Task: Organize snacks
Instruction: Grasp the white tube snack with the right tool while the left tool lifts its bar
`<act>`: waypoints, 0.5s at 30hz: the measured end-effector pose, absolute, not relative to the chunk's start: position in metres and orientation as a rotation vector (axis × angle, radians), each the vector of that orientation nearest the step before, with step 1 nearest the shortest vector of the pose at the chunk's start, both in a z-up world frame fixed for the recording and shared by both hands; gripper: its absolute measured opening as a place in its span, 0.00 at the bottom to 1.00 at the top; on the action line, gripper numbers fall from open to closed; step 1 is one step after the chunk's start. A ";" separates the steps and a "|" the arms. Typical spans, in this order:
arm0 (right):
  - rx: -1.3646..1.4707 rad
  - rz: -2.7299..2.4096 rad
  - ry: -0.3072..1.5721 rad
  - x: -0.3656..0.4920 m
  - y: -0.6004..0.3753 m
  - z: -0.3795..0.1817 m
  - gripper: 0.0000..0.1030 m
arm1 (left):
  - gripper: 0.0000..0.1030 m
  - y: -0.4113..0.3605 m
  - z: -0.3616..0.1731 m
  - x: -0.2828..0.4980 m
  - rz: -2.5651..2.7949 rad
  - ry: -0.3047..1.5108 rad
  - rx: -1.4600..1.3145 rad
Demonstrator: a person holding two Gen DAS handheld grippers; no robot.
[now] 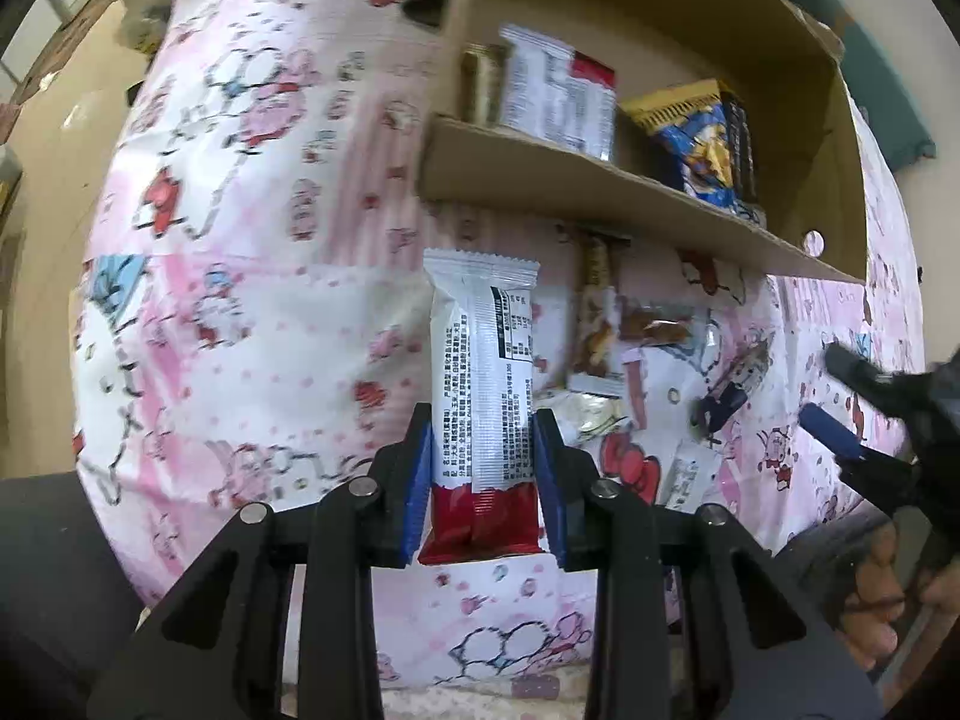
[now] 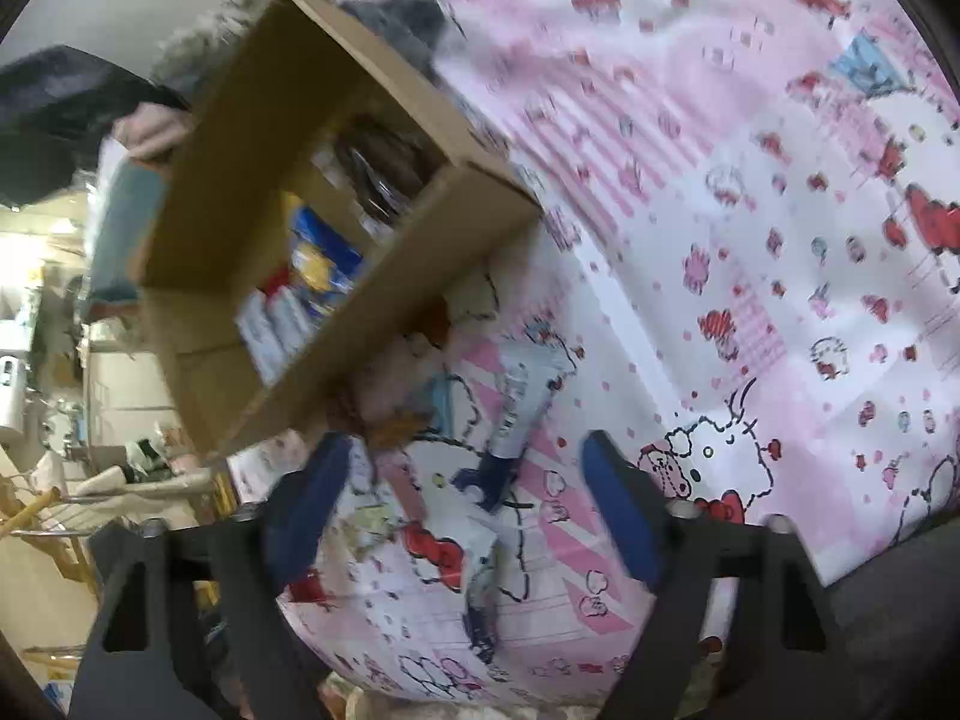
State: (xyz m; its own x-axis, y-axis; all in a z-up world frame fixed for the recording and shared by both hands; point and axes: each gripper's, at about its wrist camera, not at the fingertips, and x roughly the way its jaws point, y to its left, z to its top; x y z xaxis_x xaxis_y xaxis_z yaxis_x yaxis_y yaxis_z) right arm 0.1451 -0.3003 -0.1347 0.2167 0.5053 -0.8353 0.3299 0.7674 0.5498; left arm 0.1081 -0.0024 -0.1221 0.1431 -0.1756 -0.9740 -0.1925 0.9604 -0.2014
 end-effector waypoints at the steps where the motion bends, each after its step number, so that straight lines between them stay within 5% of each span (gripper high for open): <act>1: 0.729 0.137 1.403 0.148 -0.298 -0.138 0.59 | 0.27 0.000 -0.121 0.107 0.017 1.429 -0.311; 9: 0.499 0.079 1.486 0.163 -0.263 -0.165 0.48 | 0.27 0.007 -0.116 0.109 0.016 1.416 -0.293; 12: 0.415 0.047 1.488 0.162 -0.254 -0.169 0.37 | 0.27 0.004 -0.114 0.109 -0.001 1.410 -0.273; 13: 0.396 0.046 1.478 0.161 -0.252 -0.166 0.17 | 0.27 0.003 -0.114 0.109 -0.003 1.407 -0.264; 15: 0.392 0.072 1.474 0.159 -0.250 -0.165 0.18 | 0.27 0.000 -0.117 0.109 -0.001 1.407 -0.254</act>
State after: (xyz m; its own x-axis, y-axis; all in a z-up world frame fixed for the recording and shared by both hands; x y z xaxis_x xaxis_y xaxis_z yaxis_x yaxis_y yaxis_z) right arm 0.1594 -0.2500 -0.1646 0.1066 0.2842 -0.9528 0.1901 0.9348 0.3001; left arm 0.1093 -0.0001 -0.1166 0.1681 -0.1503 -0.9742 -0.1496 0.9730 -0.1759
